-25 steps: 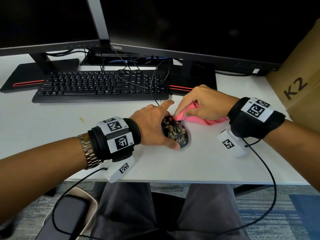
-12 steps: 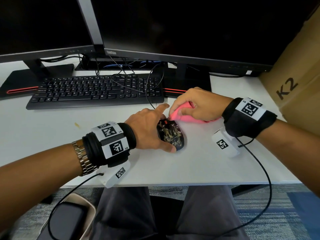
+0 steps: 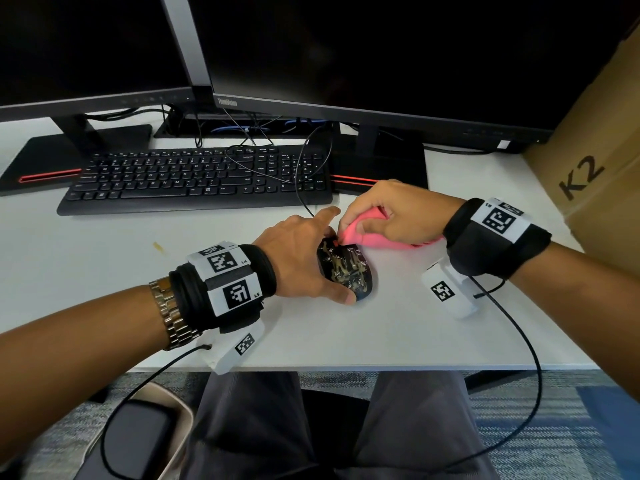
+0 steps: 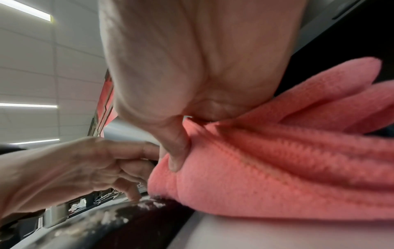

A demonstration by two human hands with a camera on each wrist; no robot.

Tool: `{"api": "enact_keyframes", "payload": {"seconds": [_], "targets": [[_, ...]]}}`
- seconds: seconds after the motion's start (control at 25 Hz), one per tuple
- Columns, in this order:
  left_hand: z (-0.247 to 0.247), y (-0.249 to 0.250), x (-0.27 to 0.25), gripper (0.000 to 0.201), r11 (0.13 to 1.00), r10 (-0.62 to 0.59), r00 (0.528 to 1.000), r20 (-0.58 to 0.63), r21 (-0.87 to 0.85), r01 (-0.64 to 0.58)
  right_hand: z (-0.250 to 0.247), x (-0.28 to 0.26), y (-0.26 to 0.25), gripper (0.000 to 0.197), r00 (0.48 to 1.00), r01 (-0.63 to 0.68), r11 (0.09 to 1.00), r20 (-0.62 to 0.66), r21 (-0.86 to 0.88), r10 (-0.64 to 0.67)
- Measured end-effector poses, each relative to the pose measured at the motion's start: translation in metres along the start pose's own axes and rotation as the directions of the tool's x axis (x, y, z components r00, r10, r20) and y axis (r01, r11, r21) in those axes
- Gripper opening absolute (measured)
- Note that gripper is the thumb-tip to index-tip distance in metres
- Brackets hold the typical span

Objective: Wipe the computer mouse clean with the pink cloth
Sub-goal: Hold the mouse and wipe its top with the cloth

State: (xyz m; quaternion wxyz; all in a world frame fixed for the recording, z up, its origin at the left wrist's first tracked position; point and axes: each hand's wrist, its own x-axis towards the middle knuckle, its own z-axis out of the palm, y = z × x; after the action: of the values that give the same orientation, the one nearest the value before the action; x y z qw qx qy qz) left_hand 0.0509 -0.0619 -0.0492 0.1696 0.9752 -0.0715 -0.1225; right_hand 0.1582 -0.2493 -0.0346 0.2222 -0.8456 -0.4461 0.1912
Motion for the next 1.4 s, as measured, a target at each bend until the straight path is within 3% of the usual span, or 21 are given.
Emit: {"api": "enact_keyframes", "payload": {"seconds": [0.2,0.4,0.64,0.84,1.4], "targets": [[0.000,0.000,0.001,0.129,1.000,-0.012,1.000,0.008,0.001,0.012,-0.004,-0.005,-0.002,0.028,0.998,-0.006,0.999,0.066,0.037,0.004],[0.000,0.001,-0.001,0.126,1.000,-0.014,1.000,0.007,-0.010,0.014,-0.003,-0.005,0.006,0.028,1.000,-0.018,0.999,-0.001,0.033,0.018],[0.000,0.000,0.000,0.127,1.000,-0.008,1.000,0.014,-0.013,0.008,-0.003,-0.014,0.012,0.028,0.999,0.021,0.996,0.040,0.085,-0.024],[0.000,0.000,-0.001,0.123,1.000,-0.008,1.000,0.010,-0.013,0.008,0.000,-0.012,0.016,0.026,1.000,0.001,0.999,-0.010,0.051,0.000],[-0.001,0.000,0.000,0.121,1.000,-0.016,1.000,0.015,-0.001,0.016,-0.003,-0.022,0.016,0.030,0.998,0.026,0.997,0.050,0.072,-0.030]]}}
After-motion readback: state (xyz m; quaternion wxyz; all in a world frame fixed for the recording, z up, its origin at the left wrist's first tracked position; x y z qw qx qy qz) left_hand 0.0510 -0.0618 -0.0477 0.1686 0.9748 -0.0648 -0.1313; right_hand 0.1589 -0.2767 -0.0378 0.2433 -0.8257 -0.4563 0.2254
